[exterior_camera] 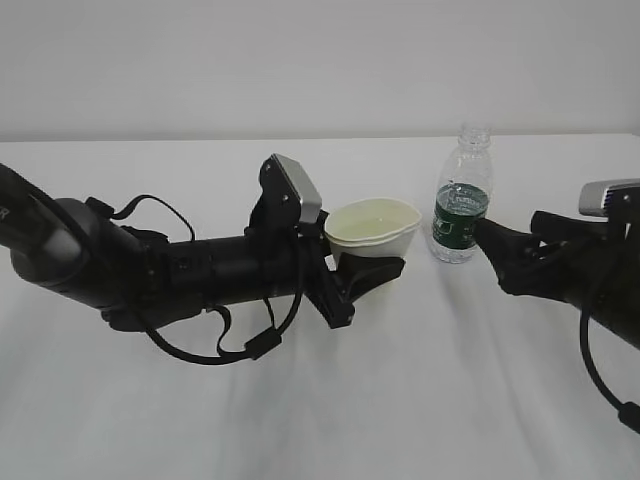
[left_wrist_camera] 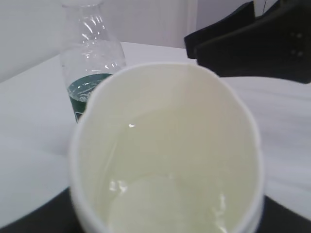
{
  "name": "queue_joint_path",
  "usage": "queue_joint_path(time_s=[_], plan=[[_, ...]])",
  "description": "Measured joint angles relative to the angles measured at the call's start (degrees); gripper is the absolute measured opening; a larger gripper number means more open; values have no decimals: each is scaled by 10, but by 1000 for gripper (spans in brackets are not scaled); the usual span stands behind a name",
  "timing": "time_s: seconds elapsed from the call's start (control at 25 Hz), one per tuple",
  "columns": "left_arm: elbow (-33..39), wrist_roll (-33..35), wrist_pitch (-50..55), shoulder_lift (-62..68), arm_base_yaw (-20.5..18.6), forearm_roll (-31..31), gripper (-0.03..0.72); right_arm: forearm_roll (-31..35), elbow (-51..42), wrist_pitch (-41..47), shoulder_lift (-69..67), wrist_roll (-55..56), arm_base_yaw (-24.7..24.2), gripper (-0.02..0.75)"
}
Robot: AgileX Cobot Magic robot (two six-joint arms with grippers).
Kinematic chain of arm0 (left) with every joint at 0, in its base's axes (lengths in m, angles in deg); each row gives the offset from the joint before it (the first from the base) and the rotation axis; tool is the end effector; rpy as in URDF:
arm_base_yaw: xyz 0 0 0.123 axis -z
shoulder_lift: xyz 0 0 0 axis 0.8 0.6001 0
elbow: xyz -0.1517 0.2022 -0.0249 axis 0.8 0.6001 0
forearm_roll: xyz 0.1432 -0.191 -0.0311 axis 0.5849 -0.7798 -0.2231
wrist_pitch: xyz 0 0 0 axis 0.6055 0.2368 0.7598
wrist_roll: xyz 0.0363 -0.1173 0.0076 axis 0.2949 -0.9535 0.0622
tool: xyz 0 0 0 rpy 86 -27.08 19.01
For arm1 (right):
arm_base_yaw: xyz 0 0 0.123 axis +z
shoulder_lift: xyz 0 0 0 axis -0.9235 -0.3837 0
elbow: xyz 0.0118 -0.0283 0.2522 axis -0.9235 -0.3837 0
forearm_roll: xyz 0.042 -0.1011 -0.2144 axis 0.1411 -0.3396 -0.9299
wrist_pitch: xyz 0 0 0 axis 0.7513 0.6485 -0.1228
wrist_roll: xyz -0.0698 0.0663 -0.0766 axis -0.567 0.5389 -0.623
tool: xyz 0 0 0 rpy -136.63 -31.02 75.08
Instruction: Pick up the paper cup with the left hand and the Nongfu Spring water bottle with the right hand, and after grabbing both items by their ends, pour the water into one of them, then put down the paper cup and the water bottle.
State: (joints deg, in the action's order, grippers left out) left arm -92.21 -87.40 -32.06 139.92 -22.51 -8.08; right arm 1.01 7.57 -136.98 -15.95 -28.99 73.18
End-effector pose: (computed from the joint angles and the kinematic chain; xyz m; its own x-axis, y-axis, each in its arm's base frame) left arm 0.3196 -0.2717 0.0870 -0.0648 0.1507 -0.9865 0.9167 0.3996 0.0008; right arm 0.2858 0.0644 0.1034 -0.2345 0.0241 -0.9718 -0.3648 0.9245 0.1110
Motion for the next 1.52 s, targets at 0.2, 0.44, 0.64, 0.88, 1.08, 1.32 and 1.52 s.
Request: queue_joint_path(time_s=[0.2,0.44,0.64,0.88,1.08,1.32,1.52], plan=[[0,1,0,0,-21,-5,400,-7,-32,-1,46,1,0,607],[21,2,-33,0,-58,-11,400,-12,-42,-1,58,28,0,597],[37,2,-62,0,-96,-11,400,-13,-42,-1,58,32,0,596],[49,4,-62,-5,-145,-12,400,-13,-42,-1,59,34,0,596],[66,15,-67,-19,-188,-29,400,-13,-42,-1,59,35,0,596],[89,25,-67,-20,-218,-78,400,-13,-42,-1,59,35,0,596],[107,64,-67,-20,-221,-126,400,-13,-42,-1,59,35,0,594]])
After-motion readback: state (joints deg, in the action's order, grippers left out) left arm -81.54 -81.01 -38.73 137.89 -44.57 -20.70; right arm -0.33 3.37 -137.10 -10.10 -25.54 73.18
